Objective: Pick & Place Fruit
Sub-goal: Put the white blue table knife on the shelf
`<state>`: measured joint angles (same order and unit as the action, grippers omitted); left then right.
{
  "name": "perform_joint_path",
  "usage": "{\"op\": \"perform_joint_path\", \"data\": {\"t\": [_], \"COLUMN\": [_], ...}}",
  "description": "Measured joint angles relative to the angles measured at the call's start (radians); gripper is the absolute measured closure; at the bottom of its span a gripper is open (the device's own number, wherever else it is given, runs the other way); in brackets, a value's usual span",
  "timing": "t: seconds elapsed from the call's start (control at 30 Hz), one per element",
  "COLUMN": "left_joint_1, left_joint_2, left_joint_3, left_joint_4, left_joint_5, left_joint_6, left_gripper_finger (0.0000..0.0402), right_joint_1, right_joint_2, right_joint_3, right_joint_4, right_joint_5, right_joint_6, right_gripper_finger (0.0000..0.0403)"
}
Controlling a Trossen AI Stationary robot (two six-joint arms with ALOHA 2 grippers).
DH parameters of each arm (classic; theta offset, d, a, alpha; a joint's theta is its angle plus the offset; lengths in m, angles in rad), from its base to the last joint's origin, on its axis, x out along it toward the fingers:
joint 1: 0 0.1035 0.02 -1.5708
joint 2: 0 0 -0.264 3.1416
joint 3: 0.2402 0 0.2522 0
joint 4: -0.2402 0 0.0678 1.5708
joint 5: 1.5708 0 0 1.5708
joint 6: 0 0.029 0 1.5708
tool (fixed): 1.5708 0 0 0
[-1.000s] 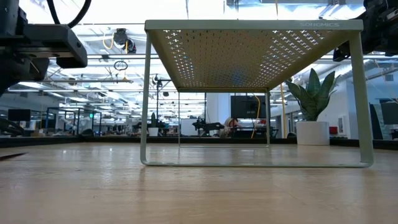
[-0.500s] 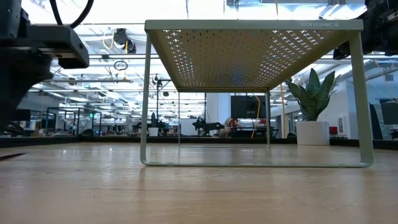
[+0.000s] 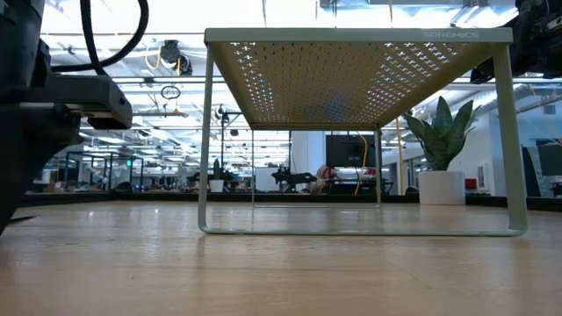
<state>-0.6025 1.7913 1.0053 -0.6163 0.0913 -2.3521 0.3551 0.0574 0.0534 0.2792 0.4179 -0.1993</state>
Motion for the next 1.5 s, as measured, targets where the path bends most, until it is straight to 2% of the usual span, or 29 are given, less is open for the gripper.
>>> {"op": "perform_joint_path", "data": {"t": [0.57,0.9,1.0,1.23,1.5], "left_joint_1": [-0.005,-0.028,-0.029,-0.035,-0.055], "left_joint_2": [0.02,0.02,0.02,-0.006,-0.065], "left_joint_3": [0.0,0.0,0.0,-0.003,-0.01], "left_joint_4": [-0.007,-0.038,-0.04,-0.062,-0.185], "left_joint_5": [0.016,-0.022,-0.031,-0.059,-0.126], "left_joint_6": [-0.009,-0.009,-0.009,-0.012,-0.009], "left_gripper_finger": [0.0314,0.0387,0.0389,0.0363,0.0391], "right_joint_1": [0.0,0.0,0.0,0.0,0.0], "right_joint_2": [0.0,0.0,0.0,0.0,0.0], "right_joint_3": [0.0,0.0,0.0,0.0,0.0], "right_joint_4": [0.0,0.0,0.0,0.0,0.0], "right_joint_5": [0.0,0.0,0.0,0.0,0.0], "right_joint_6": [0.0,0.0,0.0,0.001,0.004], "right_gripper_finger": [0.0403,0.0403,0.0403,0.0403,0.0403]}}
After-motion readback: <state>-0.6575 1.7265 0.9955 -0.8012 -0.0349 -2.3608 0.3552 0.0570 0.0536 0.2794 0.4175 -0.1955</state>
